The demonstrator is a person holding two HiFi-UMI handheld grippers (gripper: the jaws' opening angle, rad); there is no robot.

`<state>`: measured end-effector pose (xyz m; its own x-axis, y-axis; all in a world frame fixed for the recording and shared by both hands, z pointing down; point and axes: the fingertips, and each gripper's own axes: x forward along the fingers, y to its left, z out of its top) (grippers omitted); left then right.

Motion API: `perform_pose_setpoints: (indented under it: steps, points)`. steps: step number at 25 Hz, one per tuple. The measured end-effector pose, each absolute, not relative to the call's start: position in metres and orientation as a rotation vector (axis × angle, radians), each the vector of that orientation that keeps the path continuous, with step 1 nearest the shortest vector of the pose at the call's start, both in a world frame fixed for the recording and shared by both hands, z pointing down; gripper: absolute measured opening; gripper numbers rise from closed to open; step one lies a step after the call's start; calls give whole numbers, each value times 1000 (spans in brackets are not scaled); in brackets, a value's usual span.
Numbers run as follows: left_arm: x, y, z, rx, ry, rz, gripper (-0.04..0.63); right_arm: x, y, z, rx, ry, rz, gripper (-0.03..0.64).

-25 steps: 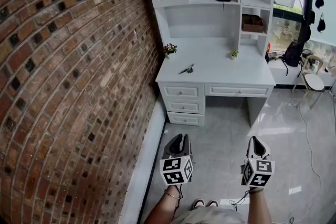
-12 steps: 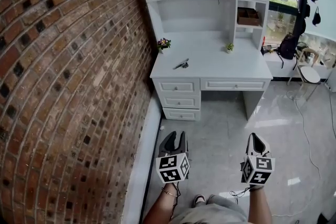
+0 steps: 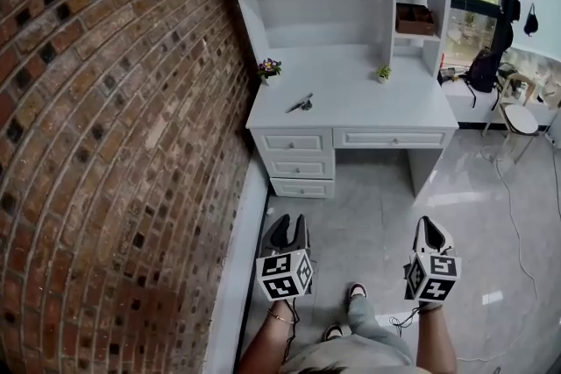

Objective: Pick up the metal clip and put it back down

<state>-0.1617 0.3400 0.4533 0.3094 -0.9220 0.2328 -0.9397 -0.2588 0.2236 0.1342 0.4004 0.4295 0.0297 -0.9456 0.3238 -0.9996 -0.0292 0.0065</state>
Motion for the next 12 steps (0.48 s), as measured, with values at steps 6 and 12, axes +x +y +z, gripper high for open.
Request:
perform_pose_setpoints:
  steps: [6,12]
  points:
    - [-150,296,451,2257,-1711,111,117,150,347,433,2061,-2048,369,2]
    - [-137,246,446,2231,-1759,117,117,171,286,430,2038,-2078,379,2]
